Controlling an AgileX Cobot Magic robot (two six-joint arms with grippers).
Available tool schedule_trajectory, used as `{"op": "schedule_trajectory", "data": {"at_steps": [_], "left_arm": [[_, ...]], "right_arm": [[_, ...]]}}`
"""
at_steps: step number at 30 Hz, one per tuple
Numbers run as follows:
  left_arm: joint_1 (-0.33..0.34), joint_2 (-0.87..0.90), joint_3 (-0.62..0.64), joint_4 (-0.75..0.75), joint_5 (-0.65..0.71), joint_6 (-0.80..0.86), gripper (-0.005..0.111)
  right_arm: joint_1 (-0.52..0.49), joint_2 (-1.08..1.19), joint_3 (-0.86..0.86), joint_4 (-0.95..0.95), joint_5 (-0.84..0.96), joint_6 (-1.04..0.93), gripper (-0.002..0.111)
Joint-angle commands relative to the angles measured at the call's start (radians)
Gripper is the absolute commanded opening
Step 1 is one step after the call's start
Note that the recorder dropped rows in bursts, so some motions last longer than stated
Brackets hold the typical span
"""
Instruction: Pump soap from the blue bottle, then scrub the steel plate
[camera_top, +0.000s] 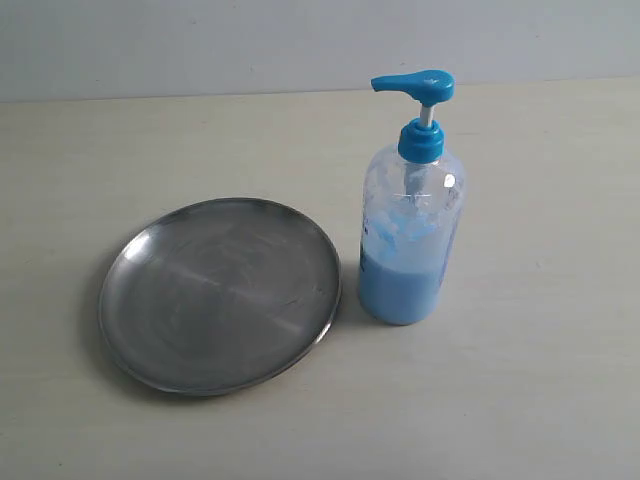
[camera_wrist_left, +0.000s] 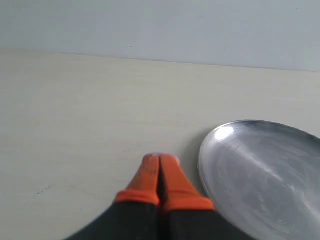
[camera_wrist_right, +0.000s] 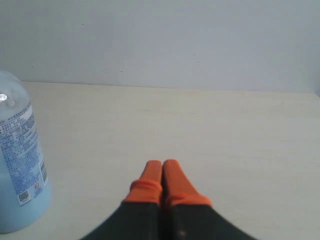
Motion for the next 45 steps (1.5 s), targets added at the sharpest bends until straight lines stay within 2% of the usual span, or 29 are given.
{"op": "schedule_trajectory", "data": {"at_steps": [1, 35, 45], "left_arm": [[0.004, -0.005, 0.003, -0.005, -0.008, 0.002, 0.000], [0.004, -0.005, 0.003, -0.005, -0.008, 0.002, 0.000], [0.004, -0.005, 0.003, -0.005, -0.008, 0.002, 0.000]], "right_arm": [[-0.004, -0.006, 0.005, -0.006, -0.007, -0.001, 0.000], [-0.004, -0.006, 0.005, -0.006, 0.014, -0.001, 0.000], [-0.004, 0.173, -0.221, -0.006, 0.036, -0.001, 0.000]]}}
